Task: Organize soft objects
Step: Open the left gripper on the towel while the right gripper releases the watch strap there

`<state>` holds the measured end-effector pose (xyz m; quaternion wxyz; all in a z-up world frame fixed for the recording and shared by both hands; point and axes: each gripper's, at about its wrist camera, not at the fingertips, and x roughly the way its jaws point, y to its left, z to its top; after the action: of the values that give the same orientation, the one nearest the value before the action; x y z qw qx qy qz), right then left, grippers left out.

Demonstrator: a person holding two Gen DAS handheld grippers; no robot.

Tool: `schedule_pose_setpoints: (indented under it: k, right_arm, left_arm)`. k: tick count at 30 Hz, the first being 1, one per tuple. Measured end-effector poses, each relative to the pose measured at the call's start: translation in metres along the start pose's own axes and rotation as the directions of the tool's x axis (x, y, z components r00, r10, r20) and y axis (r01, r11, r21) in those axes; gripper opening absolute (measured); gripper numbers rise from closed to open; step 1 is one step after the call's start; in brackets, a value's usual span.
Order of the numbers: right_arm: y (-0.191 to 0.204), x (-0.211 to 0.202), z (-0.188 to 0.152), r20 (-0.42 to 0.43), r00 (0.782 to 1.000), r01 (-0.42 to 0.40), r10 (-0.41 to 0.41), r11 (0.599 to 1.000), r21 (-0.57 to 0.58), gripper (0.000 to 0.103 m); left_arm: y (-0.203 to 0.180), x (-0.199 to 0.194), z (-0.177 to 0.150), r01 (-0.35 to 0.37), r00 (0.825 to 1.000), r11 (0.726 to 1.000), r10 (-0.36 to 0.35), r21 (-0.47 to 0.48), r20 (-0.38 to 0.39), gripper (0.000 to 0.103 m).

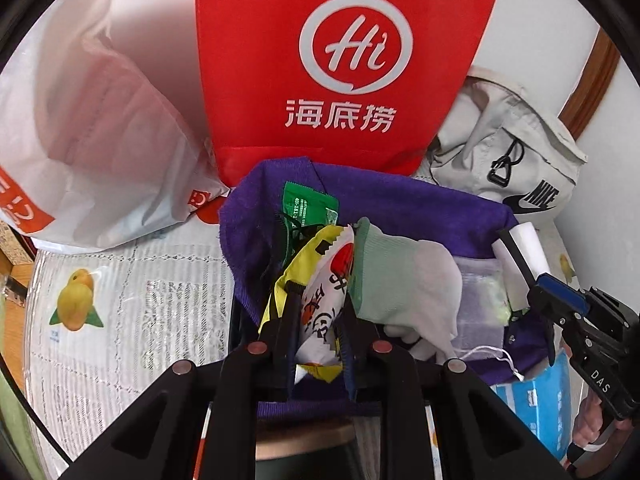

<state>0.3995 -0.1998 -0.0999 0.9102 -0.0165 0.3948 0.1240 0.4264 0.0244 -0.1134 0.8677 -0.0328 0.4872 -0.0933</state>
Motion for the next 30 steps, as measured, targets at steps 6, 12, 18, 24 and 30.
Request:
schedule_pose_setpoints:
  k: [6, 12, 18, 24, 30]
  right_arm:
    - [0.001, 0.018, 0.001, -0.046, 0.999, 0.006, -0.006, 1.0, -0.015, 0.02]
    - [0.003, 0.036, -0.001, -0.102, 0.994, 0.022, -0.025, 0.999, -0.033, 0.02]
    - [0.003, 0.048, -0.003, -0.13, 0.99, 0.047, -0.053, 0.998, -0.05, 0.02]
    - [0.001, 0.053, -0.001, -0.145, 0.988, 0.043, -0.047, 0.998, -0.037, 0.02]
    - [-0.001, 0.053, -0.002, -0.146, 0.988, 0.035, -0.04, 0.999, -0.032, 0.021]
  left_arm:
    - [0.0, 0.015, 0.005, -0.005, 1.0, 1.0, 0.005, 0.0, -0.018, 0.019]
    - [0.0, 0.022, 0.008, -0.002, 1.0, 1.0, 0.002, 0.003, -0.02, 0.019]
    - [-0.003, 0.025, 0.008, 0.002, 1.0, 1.0, -0.002, 0.019, -0.025, 0.019]
    - [-0.005, 0.032, 0.01, 0.004, 0.999, 1.0, -0.003, 0.017, -0.037, 0.023]
    - [-0.007, 0.037, 0.011, 0.001, 0.999, 1.0, 0.0, 0.018, -0.047, 0.031]
